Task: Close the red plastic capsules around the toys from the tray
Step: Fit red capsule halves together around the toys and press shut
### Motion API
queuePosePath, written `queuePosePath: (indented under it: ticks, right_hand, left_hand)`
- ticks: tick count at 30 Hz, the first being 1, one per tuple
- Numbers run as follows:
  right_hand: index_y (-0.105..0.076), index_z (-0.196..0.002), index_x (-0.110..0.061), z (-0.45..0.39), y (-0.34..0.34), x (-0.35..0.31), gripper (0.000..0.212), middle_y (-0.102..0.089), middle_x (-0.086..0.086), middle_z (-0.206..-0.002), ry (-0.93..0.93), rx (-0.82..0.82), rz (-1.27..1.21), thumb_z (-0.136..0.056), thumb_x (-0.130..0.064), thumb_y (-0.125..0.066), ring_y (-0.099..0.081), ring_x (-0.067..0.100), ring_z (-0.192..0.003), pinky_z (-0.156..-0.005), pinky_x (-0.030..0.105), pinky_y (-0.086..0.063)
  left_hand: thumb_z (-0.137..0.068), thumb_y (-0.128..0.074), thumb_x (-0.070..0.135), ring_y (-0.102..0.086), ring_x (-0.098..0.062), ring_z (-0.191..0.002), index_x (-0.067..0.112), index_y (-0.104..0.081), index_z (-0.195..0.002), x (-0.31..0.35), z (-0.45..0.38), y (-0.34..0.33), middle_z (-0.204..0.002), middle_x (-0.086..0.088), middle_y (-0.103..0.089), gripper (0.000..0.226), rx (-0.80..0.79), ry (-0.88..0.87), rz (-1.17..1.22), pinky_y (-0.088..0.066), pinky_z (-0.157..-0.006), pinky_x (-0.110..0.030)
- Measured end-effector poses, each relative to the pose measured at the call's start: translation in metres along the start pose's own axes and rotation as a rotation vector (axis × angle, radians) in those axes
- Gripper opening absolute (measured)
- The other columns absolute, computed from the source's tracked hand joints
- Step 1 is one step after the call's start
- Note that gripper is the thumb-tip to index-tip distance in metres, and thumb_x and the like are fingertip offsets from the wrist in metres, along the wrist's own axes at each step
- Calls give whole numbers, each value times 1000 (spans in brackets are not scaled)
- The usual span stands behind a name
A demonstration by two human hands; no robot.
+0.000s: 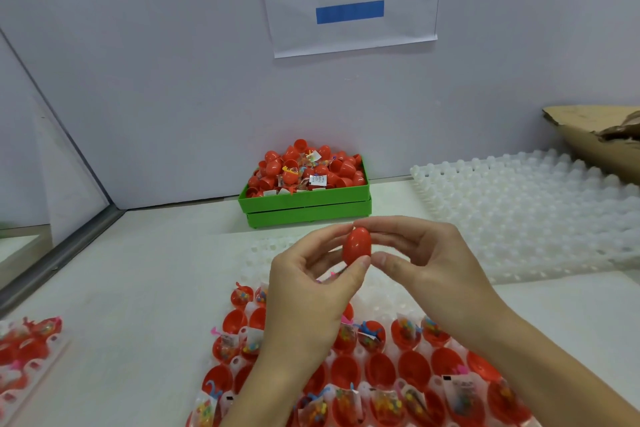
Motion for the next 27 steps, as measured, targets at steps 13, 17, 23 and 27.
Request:
queuePosePath:
  ticks: [13, 17, 23, 27]
  right_hand:
    - [-72, -106, -13, -3, 2, 11, 32, -77, 8, -94, -153, 63, -94, -91, 11, -58, -74, 22, -90, -77, 30, -60]
    - [-70, -114, -15, 0, -1, 9, 26, -78, 4, -97, -163, -9, -124, -92, -3, -64, -74, 19, -92, -80, 31, -61]
    - [-76, -91, -27, 5, -12, -4, 21, -76, -1, -86, -112, -27, 87, -89, -7, -69, -74, 14, -79, -74, 27, -61]
    - [-69, -107, -14, -12, 18, -4, 16, -74, 7, -94, -234, 124, -74, -94, -9, -61, -73, 16, -82, -68, 25, -59]
  left_hand:
    - [-77, -82, 15, -62, -7, -103, 32, -67, -111, 10, 3, -4, -104, 20, -62, 41, -54, -207, -332, -56, -77, -20]
    - [-75, -83, 11, -64, -5, -96, 29, -71, -105, 12, 2, 1, -97, 18, -64, 38, -9, -240, -382, -55, -74, -16]
    - [-71, -86, 18, -58, 0, -93, 27, -69, -111, 13, 6, 1, -99, 19, -59, 44, 9, -356, -578, -53, -72, -17]
    - [-65, -73, 50, -55, 5, -99, 46, -56, -118, 15, 7, -1, -106, 25, -58, 56, 43, -338, -546, -50, -73, -14]
Point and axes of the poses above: each hand's wrist, its own z-axis away from the middle knuckle, its own y-axis out of the back of the hand, x = y × z, the point moved 4 cm from there along -z, towards the middle knuckle
